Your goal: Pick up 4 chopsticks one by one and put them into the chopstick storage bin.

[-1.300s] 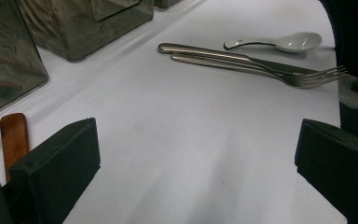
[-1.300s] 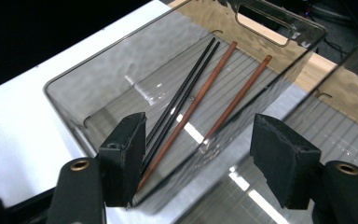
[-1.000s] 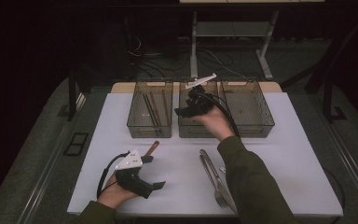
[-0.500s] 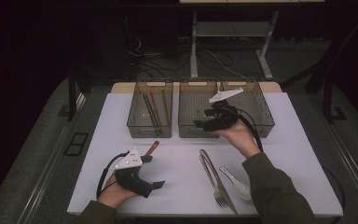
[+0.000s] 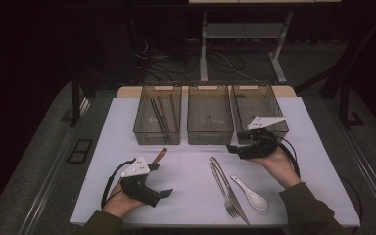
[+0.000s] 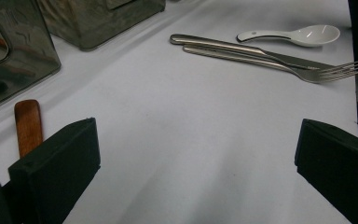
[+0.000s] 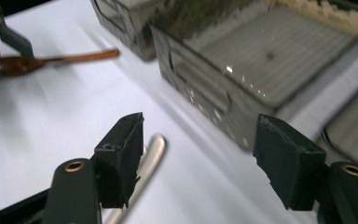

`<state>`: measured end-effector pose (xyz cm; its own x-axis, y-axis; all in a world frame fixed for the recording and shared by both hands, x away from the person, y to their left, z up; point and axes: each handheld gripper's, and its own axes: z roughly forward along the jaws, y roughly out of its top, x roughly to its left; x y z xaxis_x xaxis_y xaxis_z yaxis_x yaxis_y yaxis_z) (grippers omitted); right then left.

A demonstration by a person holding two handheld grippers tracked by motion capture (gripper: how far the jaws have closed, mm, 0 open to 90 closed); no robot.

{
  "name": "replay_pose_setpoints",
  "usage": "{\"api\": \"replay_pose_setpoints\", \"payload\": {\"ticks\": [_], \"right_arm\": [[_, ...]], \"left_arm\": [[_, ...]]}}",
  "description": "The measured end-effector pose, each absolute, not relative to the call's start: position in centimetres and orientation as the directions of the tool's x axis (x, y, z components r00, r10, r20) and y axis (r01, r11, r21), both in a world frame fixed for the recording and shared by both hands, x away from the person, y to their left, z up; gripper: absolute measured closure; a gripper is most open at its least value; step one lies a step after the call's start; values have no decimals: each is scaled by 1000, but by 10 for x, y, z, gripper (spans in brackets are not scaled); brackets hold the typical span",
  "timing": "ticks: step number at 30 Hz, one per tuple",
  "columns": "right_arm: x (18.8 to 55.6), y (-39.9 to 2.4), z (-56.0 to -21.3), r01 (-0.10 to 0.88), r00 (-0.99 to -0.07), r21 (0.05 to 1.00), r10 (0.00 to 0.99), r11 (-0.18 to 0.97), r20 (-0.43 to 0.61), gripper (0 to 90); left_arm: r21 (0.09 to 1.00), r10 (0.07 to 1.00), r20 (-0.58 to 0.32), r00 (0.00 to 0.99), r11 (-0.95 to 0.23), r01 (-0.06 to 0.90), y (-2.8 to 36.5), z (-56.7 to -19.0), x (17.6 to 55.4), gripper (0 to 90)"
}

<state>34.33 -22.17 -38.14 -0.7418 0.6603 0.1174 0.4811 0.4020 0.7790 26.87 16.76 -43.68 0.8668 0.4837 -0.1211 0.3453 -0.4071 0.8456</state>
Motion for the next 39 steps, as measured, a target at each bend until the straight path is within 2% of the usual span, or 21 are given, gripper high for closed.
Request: {"api": "replay_pose_setpoints", "payload": {"ticks": [8,16,28,39], "right_arm": [[317,-256,-396,493,-706,791,698,363,120,315],[289,-276,-411,490,-674,810,730,323,117,201],[251,-296,-432,486,-678,803,728,345,98,183],[235,-316,-436,493,-653,806,752,327,94,183]], "left_arm": [[844,491,-109,865,-413,341,167,-436,267,0],[844,490,-101,866,-419,335,167,-435,266,0],[842,504,-91,859,-422,337,170,-433,266,0],[843,510,-83,856,-423,333,171,-432,266,0]]}}
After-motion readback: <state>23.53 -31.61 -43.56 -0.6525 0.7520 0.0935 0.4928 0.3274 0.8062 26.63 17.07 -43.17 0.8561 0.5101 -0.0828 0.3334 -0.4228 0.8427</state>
